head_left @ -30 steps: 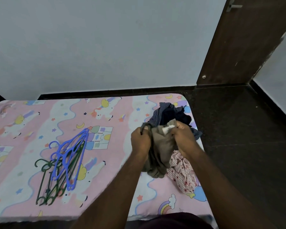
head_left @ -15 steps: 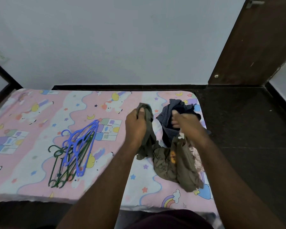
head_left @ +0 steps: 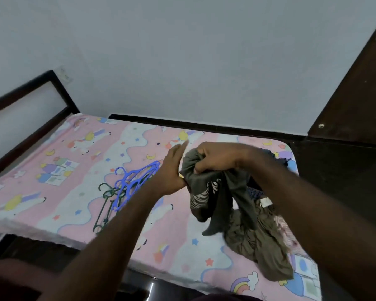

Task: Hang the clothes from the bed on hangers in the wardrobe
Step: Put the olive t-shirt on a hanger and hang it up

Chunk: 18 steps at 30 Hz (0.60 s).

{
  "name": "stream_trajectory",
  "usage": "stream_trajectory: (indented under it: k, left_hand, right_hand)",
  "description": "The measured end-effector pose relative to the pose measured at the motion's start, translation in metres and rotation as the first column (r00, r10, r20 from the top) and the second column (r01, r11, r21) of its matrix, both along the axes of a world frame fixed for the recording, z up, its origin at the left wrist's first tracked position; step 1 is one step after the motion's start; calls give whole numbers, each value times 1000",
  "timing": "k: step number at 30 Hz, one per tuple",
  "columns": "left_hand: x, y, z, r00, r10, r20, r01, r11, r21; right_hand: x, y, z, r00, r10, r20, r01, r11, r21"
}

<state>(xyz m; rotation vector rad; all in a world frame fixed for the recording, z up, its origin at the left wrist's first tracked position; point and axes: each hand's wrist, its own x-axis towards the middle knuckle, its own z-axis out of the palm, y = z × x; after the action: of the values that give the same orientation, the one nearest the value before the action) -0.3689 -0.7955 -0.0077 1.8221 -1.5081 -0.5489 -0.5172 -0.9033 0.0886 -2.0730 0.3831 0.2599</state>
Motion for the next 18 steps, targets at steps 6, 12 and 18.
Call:
stream_trajectory:
  k: [6,12,18]
  left_hand:
    - [22,8,36,976,166,-144,-172,985,-26]
    - [77,35,62,922,376,89,-363,923,-131]
    - [120,53,82,820,546,169,-508,832,-225]
  right_hand:
    - [36,-5,46,997,27,78,19,848,-529]
    - [40,-32,20,994,-78,73,107,755,-647]
    - [52,-43,25,944,-95,316,279,740,-612]
